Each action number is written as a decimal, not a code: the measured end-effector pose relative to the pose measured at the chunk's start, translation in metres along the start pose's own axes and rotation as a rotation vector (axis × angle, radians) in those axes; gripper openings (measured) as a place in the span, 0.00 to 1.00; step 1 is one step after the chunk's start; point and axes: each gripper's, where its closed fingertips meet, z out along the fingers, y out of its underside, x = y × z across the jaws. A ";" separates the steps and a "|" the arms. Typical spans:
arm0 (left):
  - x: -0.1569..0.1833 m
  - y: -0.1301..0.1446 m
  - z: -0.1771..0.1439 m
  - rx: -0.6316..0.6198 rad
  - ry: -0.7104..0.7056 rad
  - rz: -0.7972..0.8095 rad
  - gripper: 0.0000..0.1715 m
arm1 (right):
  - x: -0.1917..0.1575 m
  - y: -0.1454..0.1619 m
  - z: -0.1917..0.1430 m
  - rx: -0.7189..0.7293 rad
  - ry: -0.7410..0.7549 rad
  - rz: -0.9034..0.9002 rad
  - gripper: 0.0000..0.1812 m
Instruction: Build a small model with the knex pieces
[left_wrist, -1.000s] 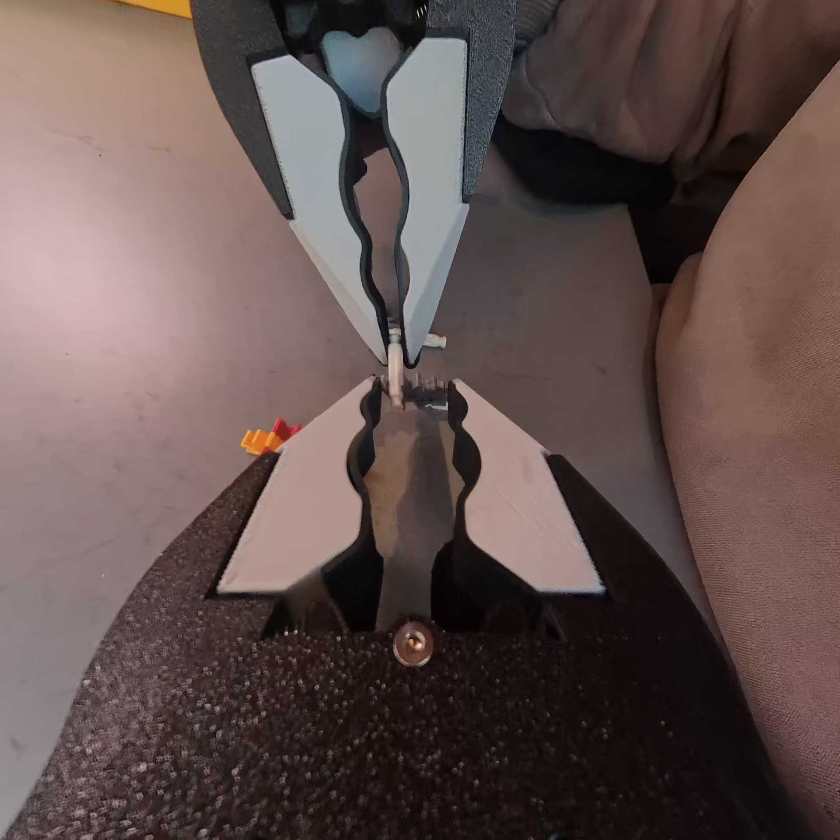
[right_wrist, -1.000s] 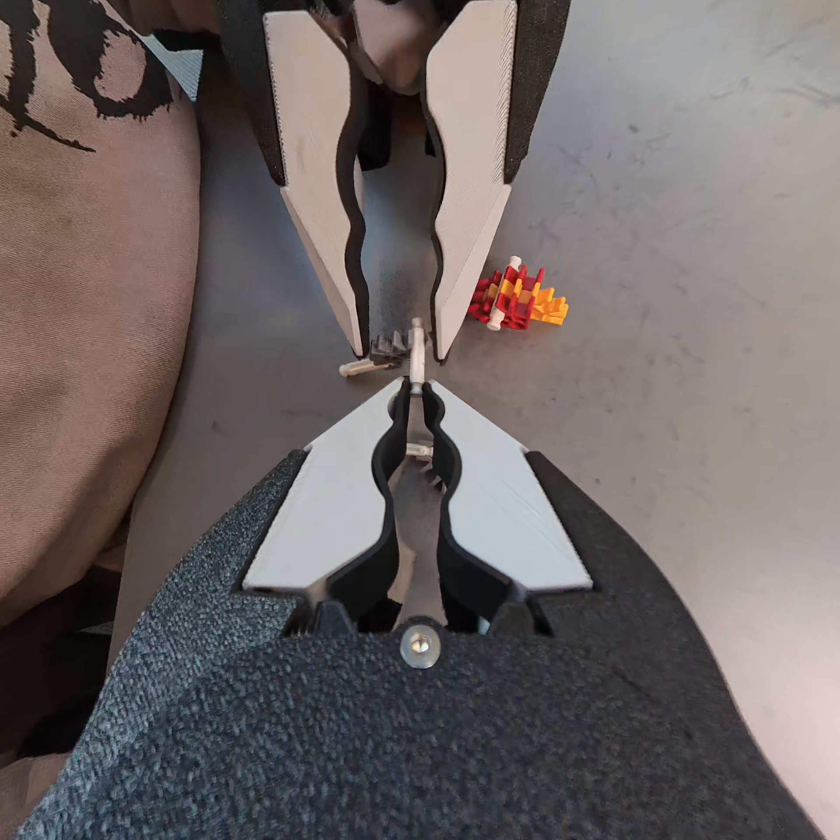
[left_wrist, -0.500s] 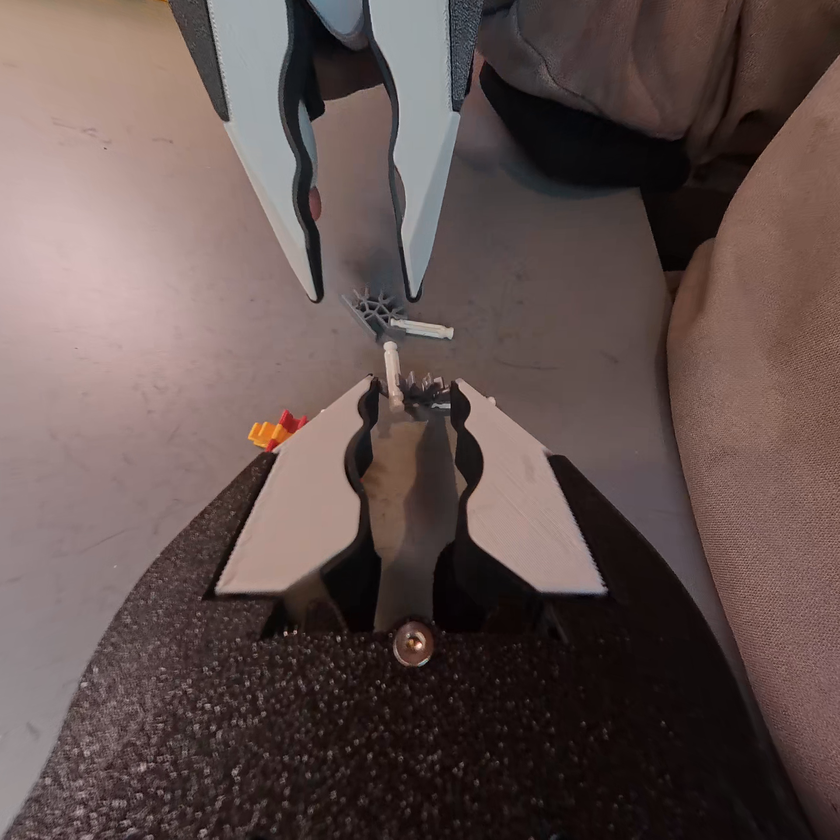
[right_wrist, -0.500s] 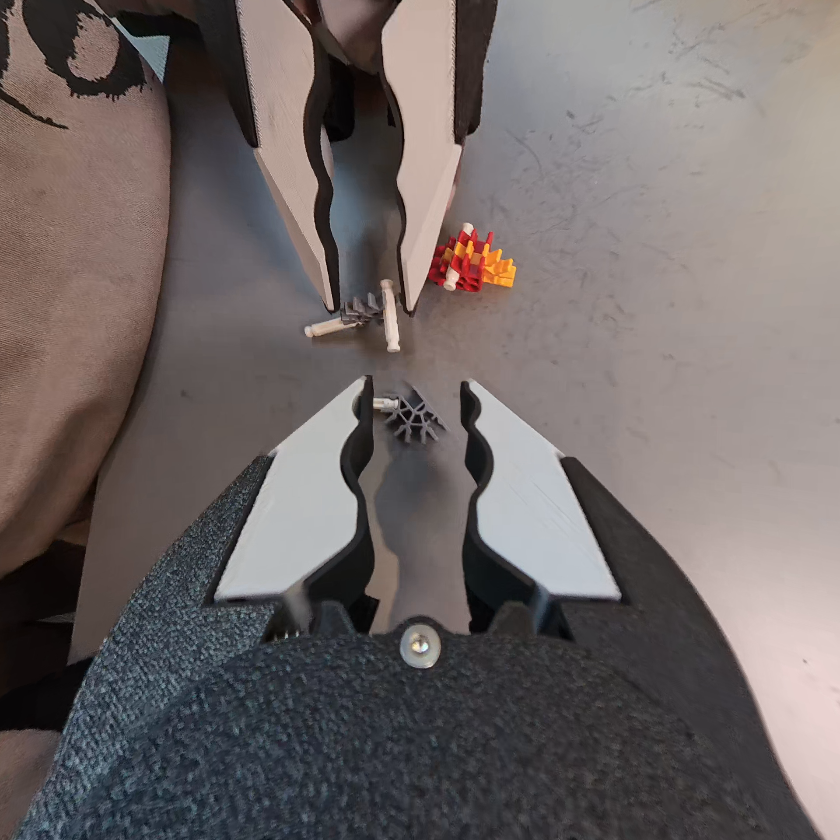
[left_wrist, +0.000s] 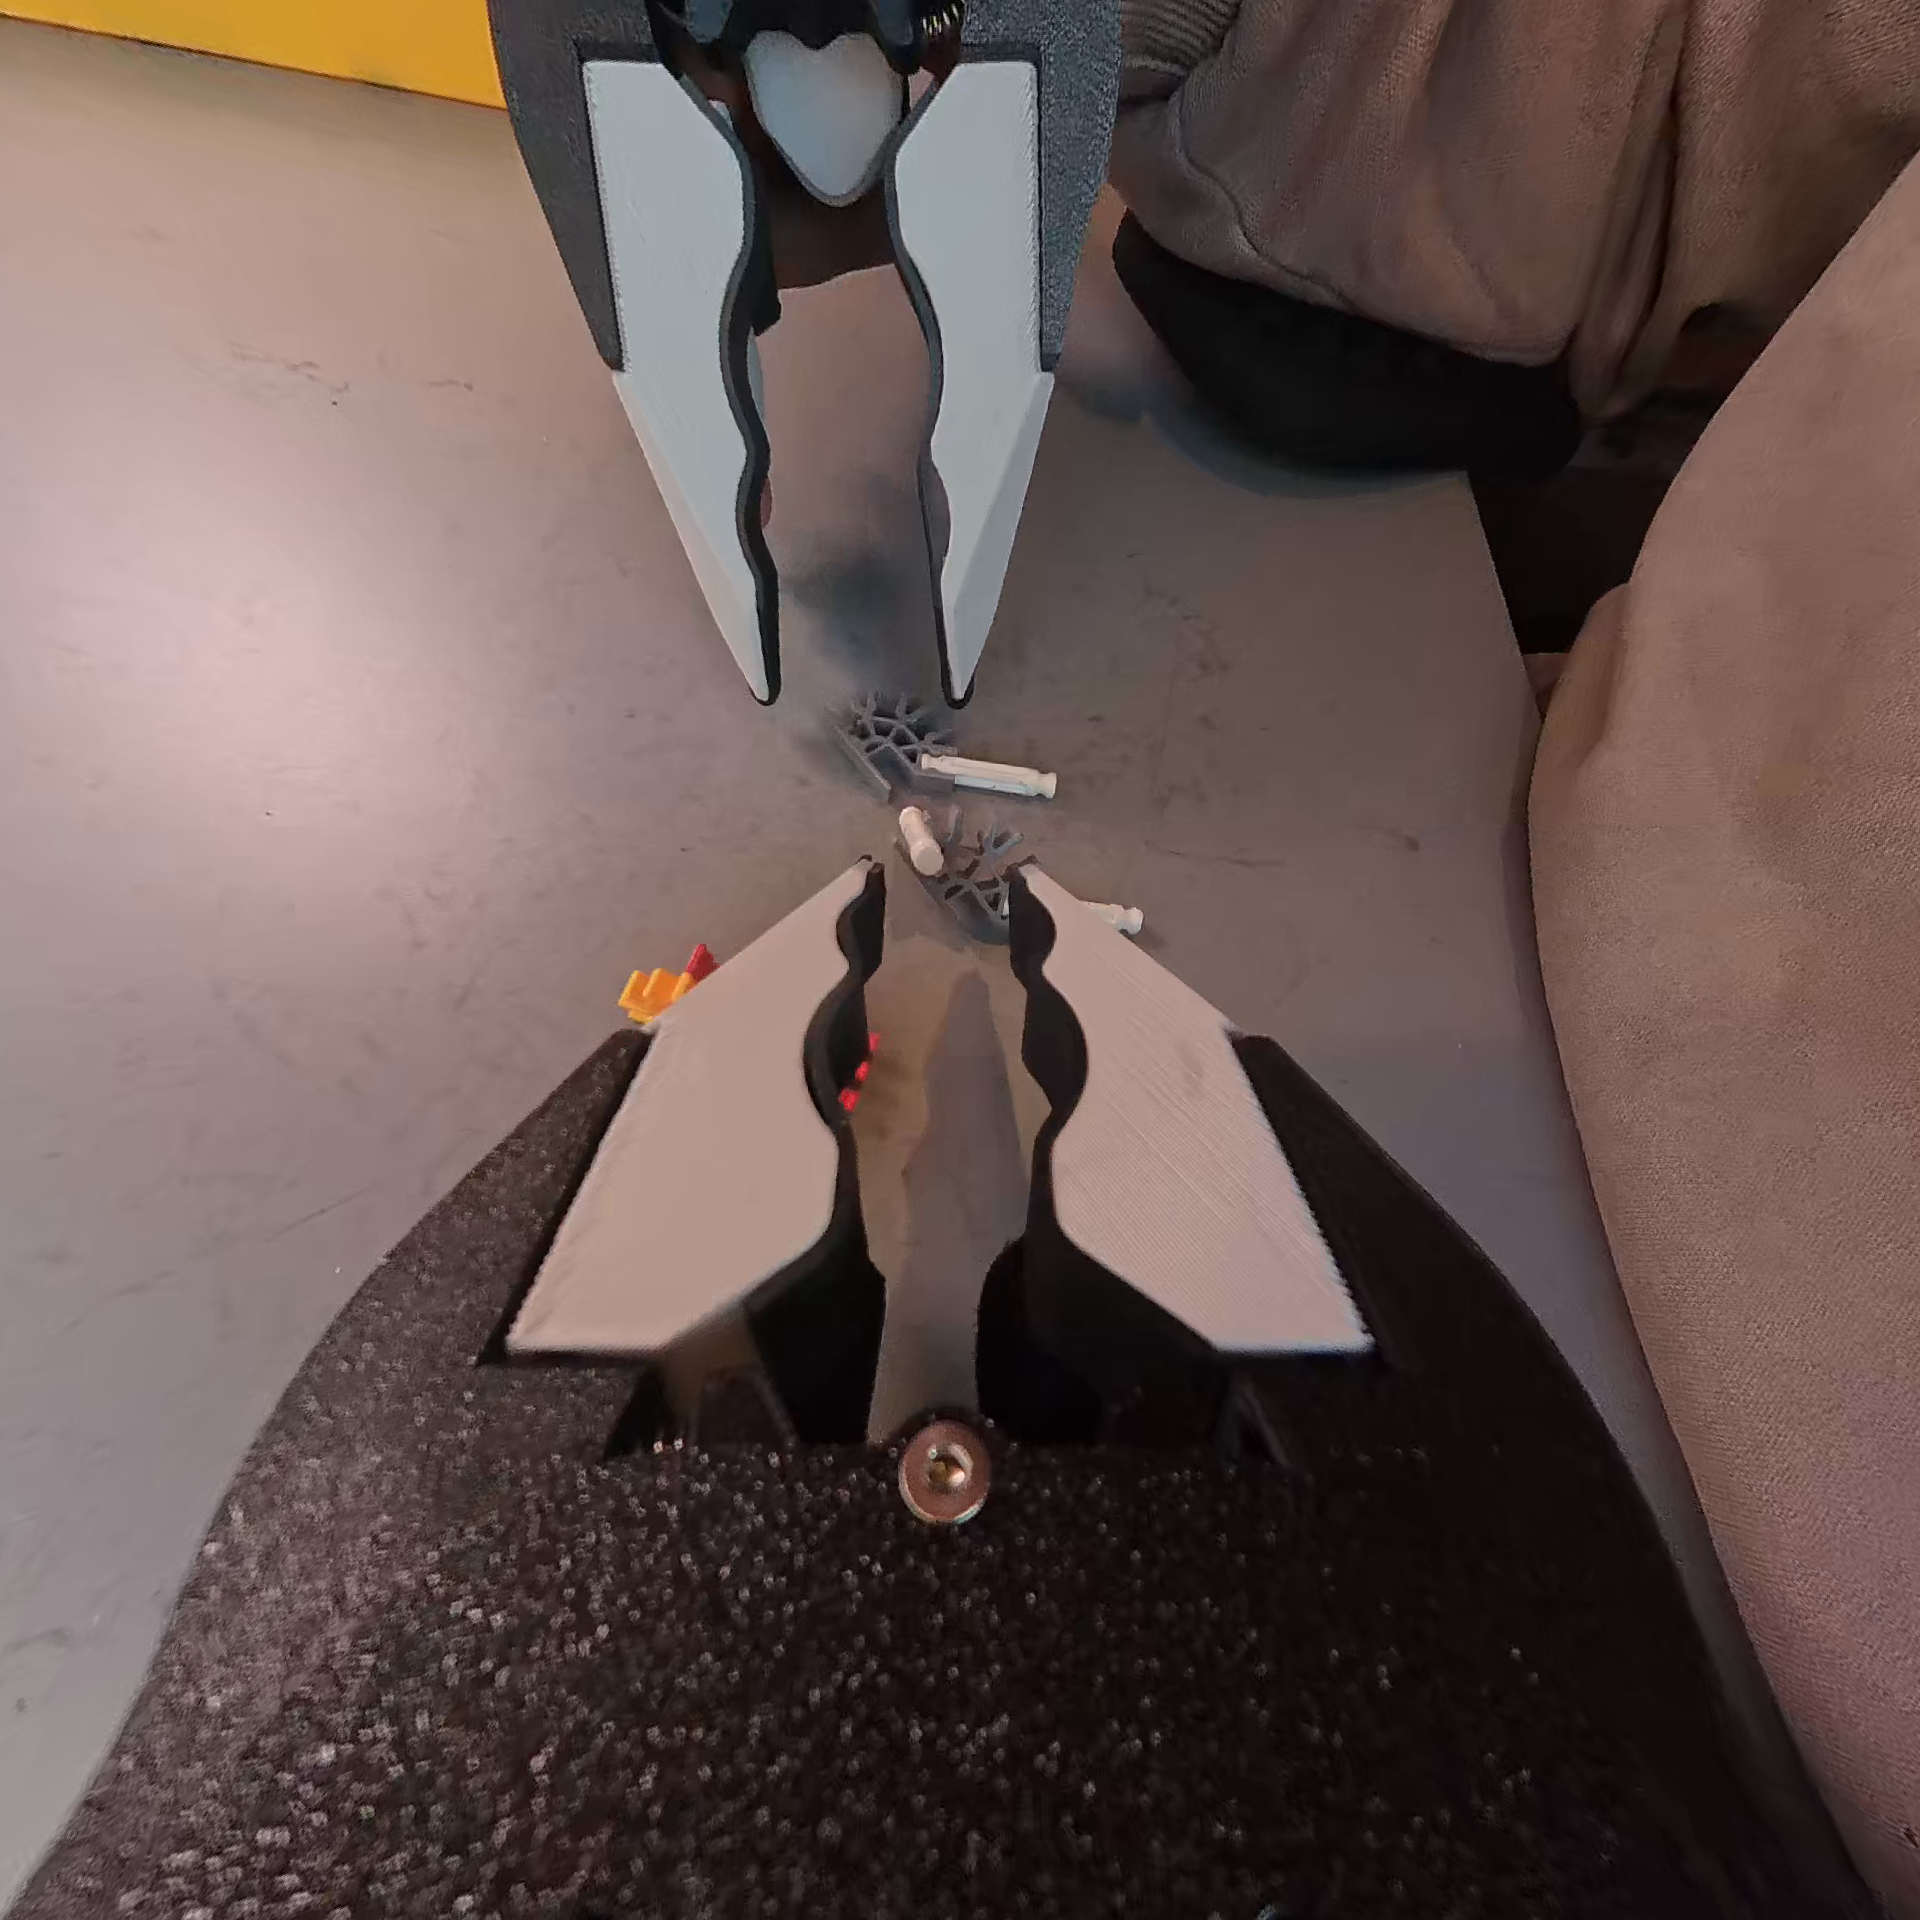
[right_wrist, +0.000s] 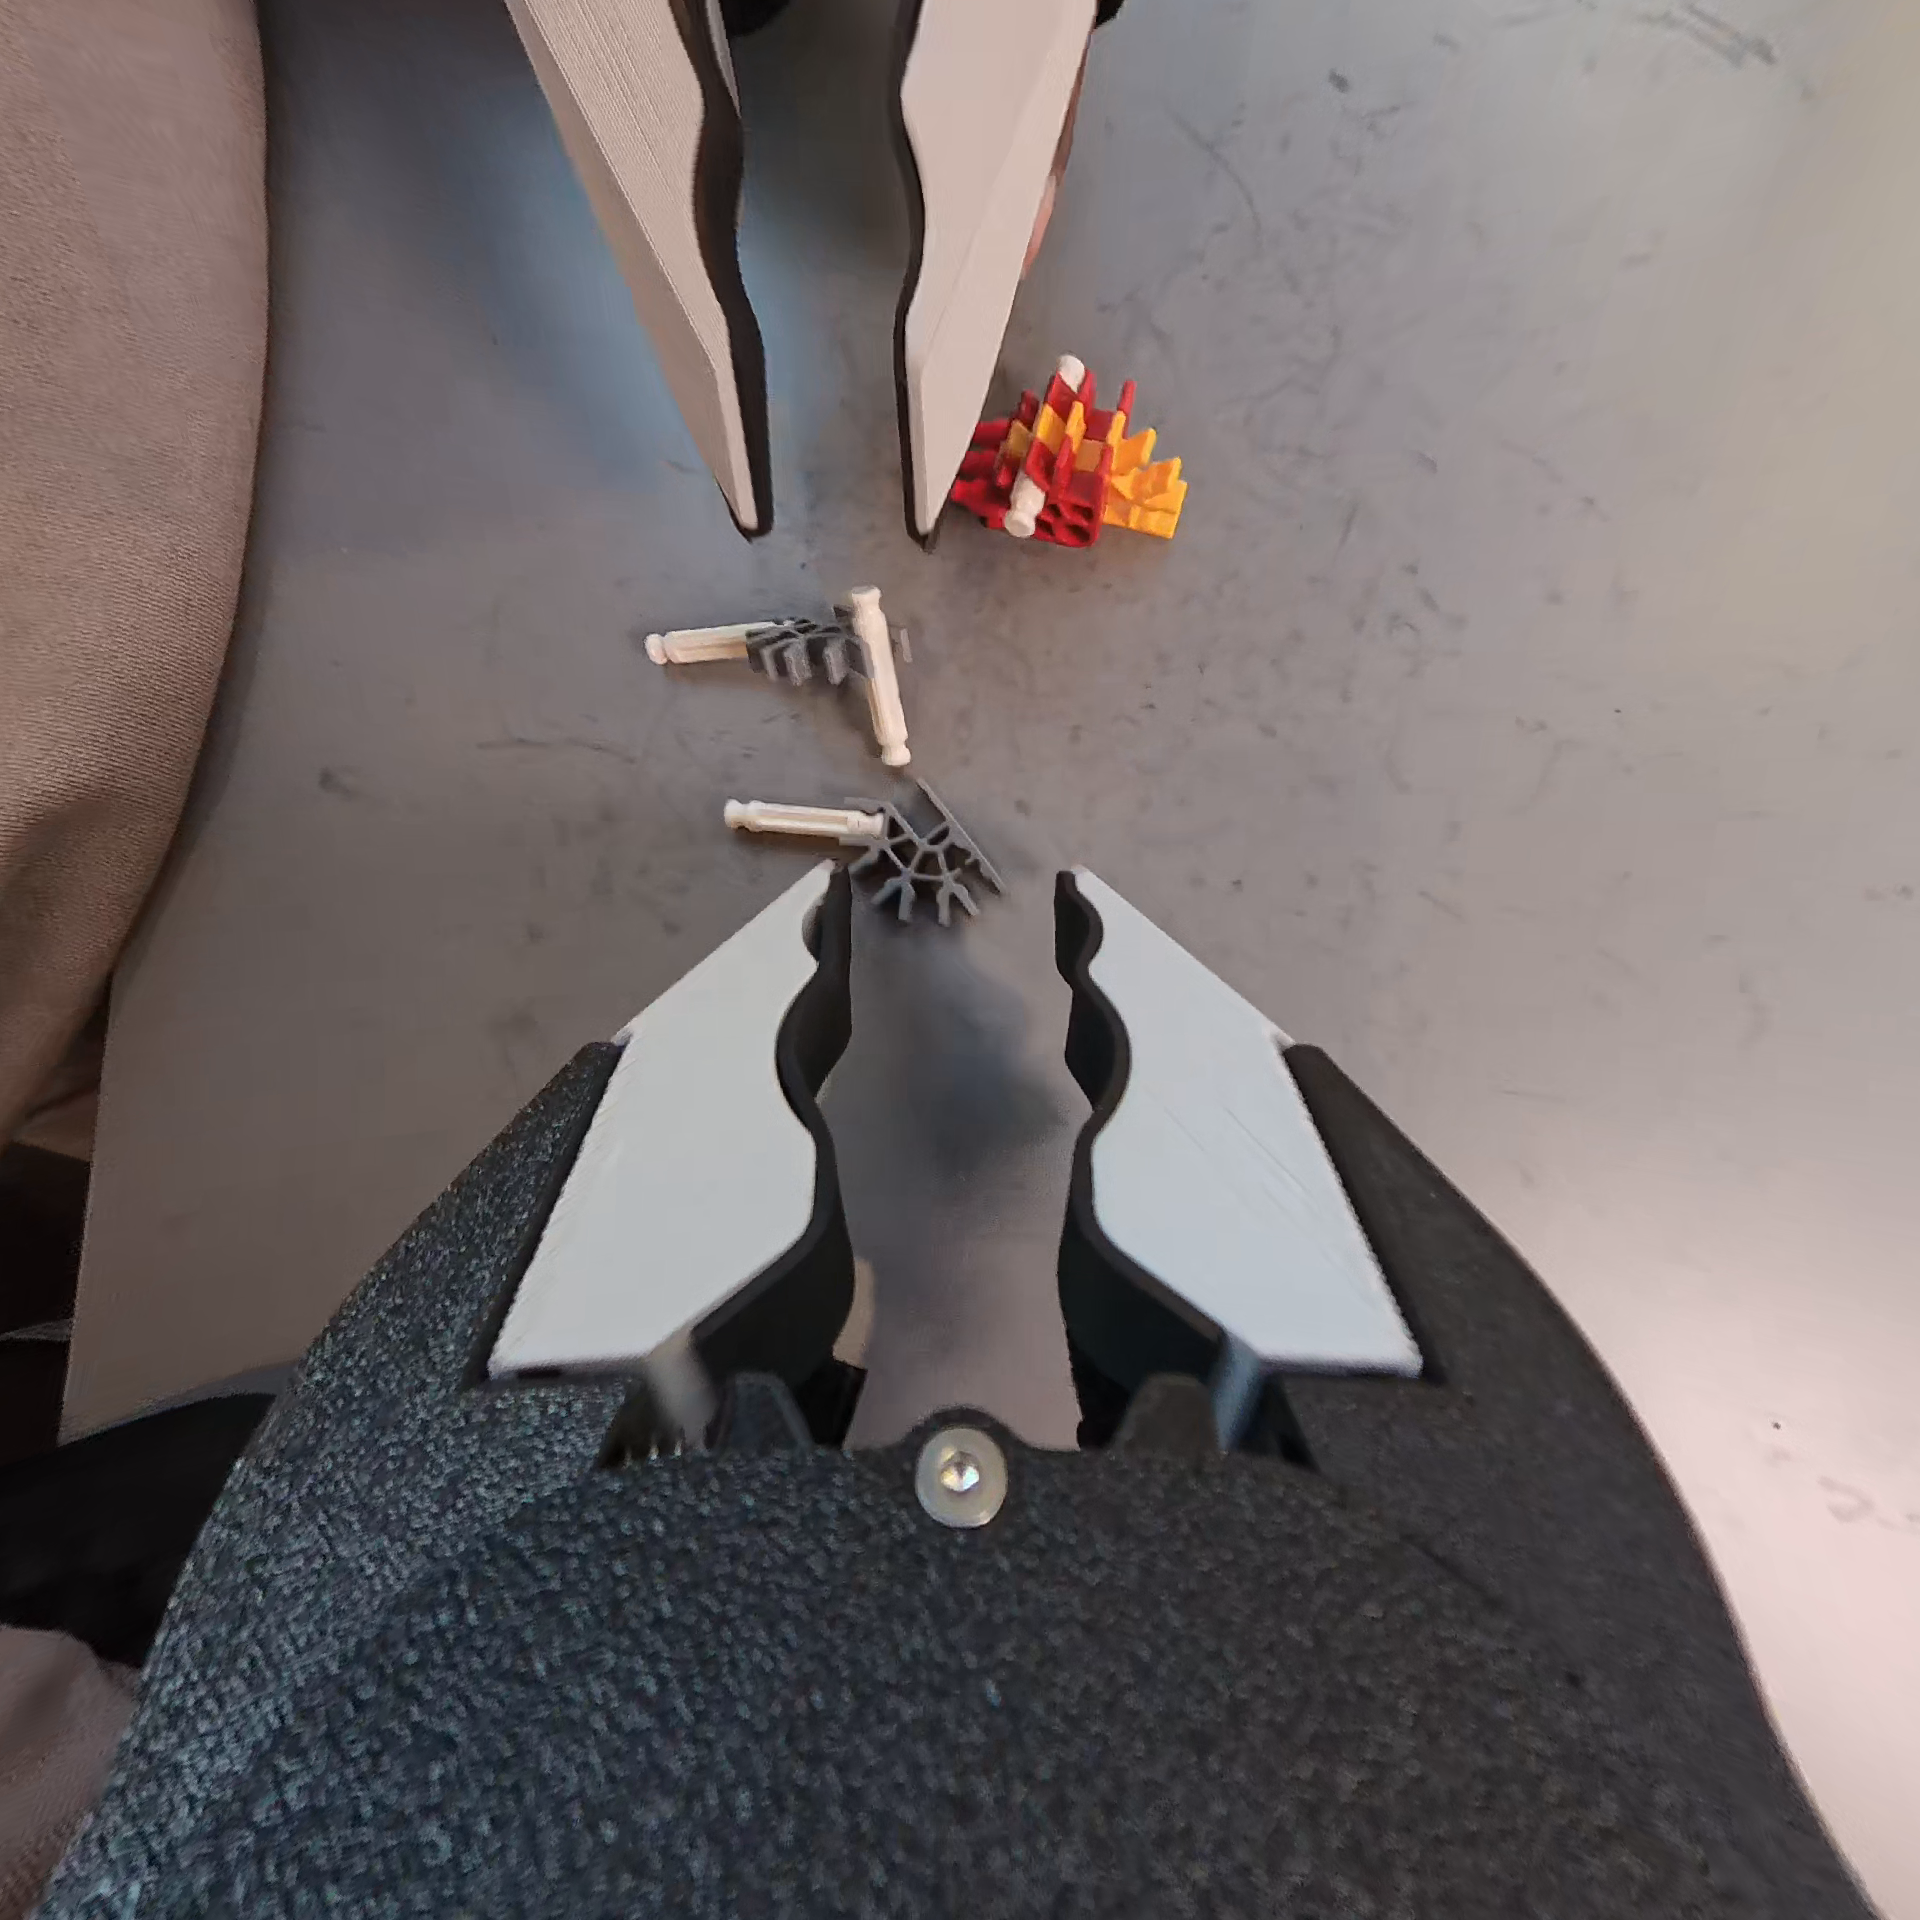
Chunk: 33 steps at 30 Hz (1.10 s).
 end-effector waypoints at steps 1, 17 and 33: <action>0.000 -0.001 0.001 0.006 -0.007 0.000 0.13 | -0.002 -0.005 -0.001 0.017 0.002 -0.013 0.20; -0.004 0.003 0.003 -0.032 -0.073 0.084 0.00 | -0.011 -0.032 0.019 0.030 0.040 -0.116 0.00; -0.001 0.001 -0.001 -0.028 -0.038 0.050 0.06 | -0.011 -0.025 0.026 -0.039 0.050 -0.119 0.02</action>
